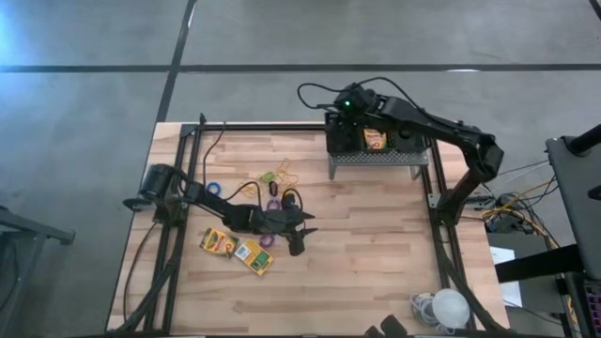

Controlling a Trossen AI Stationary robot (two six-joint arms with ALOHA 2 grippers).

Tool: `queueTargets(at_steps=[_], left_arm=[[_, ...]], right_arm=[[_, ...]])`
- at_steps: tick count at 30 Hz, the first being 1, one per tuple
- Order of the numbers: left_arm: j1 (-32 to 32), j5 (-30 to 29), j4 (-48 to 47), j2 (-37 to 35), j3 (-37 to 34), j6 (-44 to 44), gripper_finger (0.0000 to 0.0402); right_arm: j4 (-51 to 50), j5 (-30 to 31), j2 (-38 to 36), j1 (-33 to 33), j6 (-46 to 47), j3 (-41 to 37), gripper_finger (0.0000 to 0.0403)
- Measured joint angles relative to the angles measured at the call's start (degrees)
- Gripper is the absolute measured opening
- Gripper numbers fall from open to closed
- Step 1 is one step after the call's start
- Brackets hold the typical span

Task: Pick & Place Office Desk Supplies
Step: Put the black spring keychain into the right black basket on the shelf

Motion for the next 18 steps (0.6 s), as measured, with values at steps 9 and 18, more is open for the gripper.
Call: queueTargets(at_steps=[9, 18], left_arm=[[0.00, 0.13, -0.54, -0.35, 0.00, -0.39, 0.0195], [0.00, -2.87, -16.78, -7.00, 0.00, -2.93, 0.0195]], right_arm=[[0.63, 0.04, -3.27, 9.38, -0.44, -0.27, 0.0155], [7.33, 2.84, -4.12, 27.23, 0.54, -7.60, 0.0128]])
